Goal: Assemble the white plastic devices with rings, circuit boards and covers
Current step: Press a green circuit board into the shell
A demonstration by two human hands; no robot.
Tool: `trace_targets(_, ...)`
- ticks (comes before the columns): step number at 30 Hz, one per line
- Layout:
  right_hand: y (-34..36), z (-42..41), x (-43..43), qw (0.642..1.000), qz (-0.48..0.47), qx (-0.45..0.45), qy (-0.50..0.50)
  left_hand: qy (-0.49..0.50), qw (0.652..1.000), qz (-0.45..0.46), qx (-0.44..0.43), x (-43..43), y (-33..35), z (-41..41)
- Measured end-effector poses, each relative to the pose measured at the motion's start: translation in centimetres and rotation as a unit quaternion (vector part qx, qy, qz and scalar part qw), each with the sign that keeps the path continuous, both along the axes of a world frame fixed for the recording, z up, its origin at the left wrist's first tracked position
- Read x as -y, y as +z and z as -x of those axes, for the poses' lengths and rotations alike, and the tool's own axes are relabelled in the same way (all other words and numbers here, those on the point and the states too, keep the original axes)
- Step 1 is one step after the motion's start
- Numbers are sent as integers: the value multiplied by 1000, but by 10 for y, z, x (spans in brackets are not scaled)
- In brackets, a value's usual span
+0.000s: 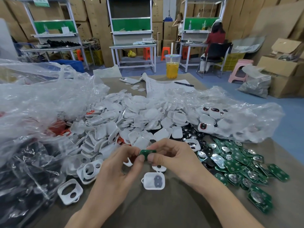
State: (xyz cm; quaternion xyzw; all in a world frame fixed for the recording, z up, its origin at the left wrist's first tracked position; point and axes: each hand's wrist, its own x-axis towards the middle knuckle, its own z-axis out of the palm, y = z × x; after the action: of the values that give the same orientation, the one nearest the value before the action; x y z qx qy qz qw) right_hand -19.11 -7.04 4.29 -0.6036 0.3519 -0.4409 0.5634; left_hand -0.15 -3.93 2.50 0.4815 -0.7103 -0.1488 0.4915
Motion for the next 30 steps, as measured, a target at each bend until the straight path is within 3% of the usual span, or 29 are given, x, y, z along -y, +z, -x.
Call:
trace_targets(8, -2, 2, 2, 999, -24, 32, 17, -48, 990, -96, -96, 0, 3, 3)
trace_targets(13, -2, 3, 2, 998, -38, 40, 27, -60, 984, -104, -132, 1, 5, 1)
trace_targets(30, -6, 3, 7, 998, -40, 49, 23, -38, 988, -98, -110, 4, -1, -1)
